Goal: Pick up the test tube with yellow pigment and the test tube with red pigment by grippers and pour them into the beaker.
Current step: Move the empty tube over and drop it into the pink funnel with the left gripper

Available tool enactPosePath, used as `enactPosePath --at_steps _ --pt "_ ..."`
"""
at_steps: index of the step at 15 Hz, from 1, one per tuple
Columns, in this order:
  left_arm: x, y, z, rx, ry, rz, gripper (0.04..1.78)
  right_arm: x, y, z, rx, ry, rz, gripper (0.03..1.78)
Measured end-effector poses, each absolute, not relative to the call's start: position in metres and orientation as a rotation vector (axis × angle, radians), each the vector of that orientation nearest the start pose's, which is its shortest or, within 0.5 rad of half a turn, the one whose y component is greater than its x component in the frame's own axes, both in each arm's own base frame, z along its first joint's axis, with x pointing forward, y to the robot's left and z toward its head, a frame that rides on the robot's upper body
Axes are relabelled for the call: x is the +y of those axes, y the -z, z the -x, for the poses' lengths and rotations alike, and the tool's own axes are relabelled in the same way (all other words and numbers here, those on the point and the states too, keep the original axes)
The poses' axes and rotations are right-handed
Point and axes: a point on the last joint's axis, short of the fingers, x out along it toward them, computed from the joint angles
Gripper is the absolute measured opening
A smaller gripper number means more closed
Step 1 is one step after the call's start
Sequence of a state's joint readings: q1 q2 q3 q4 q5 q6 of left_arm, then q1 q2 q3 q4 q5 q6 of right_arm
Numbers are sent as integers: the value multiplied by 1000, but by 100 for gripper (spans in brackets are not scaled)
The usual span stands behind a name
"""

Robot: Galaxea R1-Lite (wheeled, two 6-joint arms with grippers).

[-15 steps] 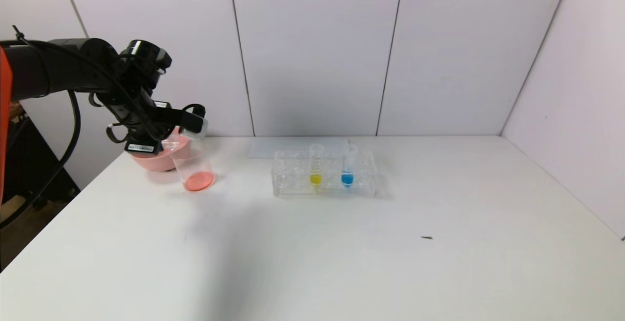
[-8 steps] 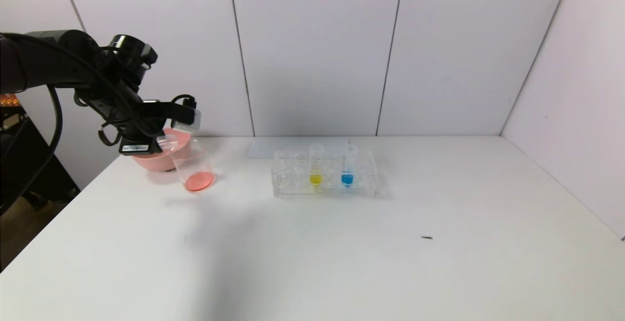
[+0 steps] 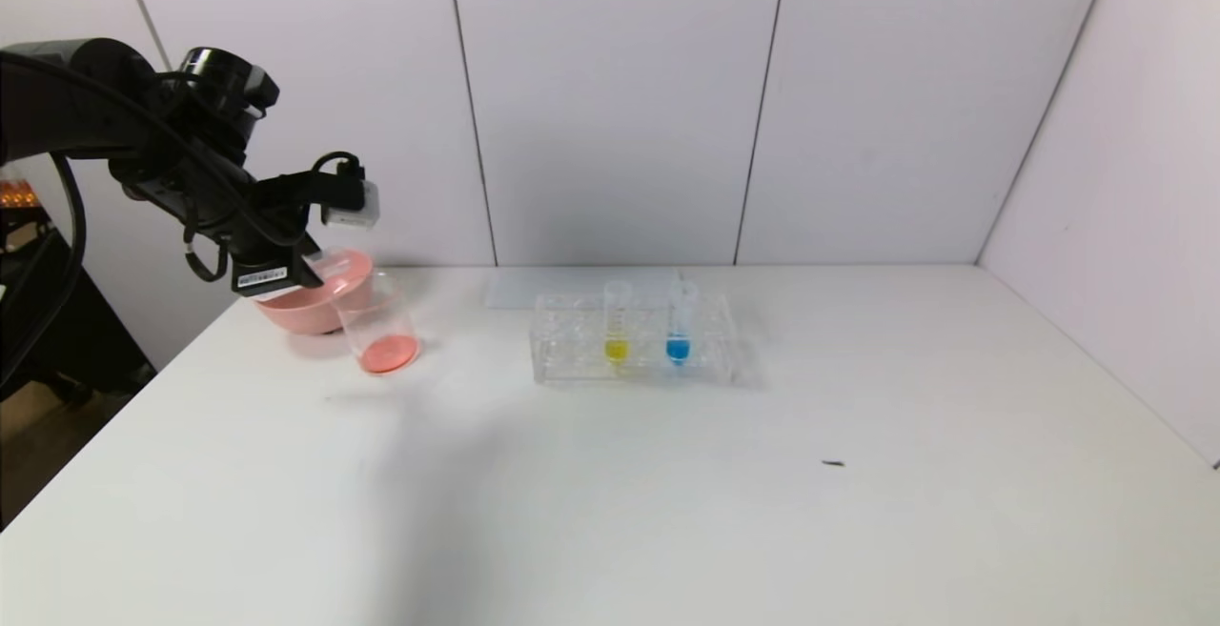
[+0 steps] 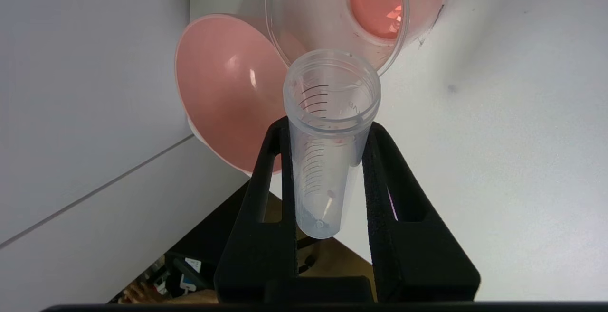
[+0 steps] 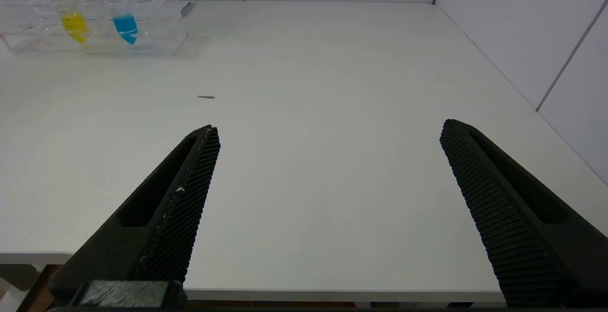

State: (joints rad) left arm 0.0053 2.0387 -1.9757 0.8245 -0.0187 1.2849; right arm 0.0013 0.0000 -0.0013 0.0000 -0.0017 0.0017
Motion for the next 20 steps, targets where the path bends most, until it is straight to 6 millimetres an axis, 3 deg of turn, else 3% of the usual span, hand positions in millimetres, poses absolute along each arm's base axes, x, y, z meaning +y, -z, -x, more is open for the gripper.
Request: enactPosePath --at_steps 14,20 --pt "36 -282 -363 560 574 -728 43 0 -76 23 -1 1 -2 170" --pt "47 -288 -370 448 543 -611 43 0 -76 23 -1 0 -2 170"
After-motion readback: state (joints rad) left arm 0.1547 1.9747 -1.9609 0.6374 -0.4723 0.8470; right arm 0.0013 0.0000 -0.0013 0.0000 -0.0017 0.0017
